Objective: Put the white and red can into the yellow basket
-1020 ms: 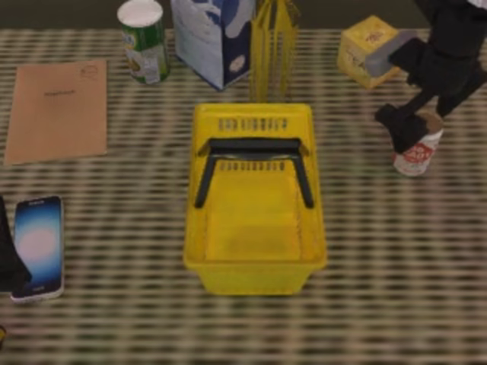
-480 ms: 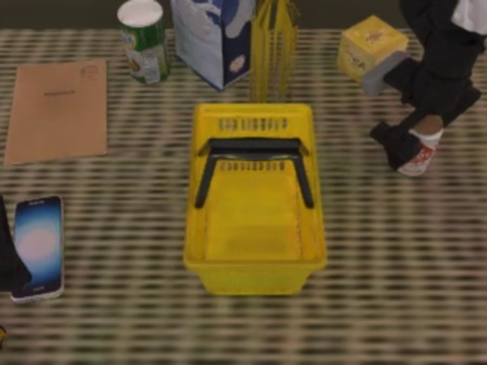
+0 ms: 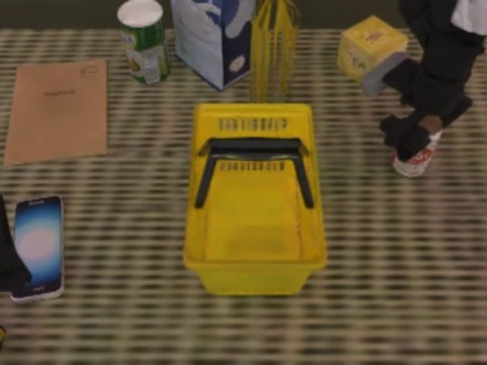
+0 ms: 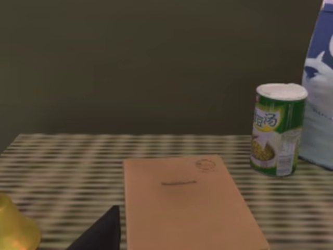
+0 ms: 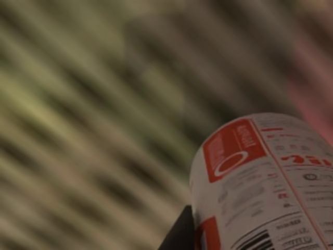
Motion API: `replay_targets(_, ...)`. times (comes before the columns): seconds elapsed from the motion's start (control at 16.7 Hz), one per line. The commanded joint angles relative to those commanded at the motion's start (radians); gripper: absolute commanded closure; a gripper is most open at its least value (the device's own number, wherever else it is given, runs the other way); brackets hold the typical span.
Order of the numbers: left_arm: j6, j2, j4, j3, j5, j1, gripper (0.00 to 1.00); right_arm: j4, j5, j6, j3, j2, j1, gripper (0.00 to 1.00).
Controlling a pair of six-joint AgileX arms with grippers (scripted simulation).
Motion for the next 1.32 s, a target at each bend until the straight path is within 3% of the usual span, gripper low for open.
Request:
replay_targets(0.24, 0.000, 0.000, 0.000, 0.000, 0.000, 0.000, 0.00, 0.000, 0.000, 0.000, 0.000, 0.000, 0.000, 0.98)
replay_targets(0.9, 0.000, 0.000, 0.000, 0.000, 0.000, 0.000, 0.00, 0.009, -0.006, 0.004, -0.003, -0.002, -0.001, 1.00)
replay_targets(1.08, 0.000, 0.000, 0.000, 0.000, 0.000, 0.000, 0.00, 0.100, -0.063, 0.028, -0.031, -0.012, 0.008, 1.00)
replay_targets(1.32, 0.000, 0.000, 0.000, 0.000, 0.000, 0.000, 0.00, 0.347, -0.212, 0.101, -0.112, -0.042, 0.026, 1.00)
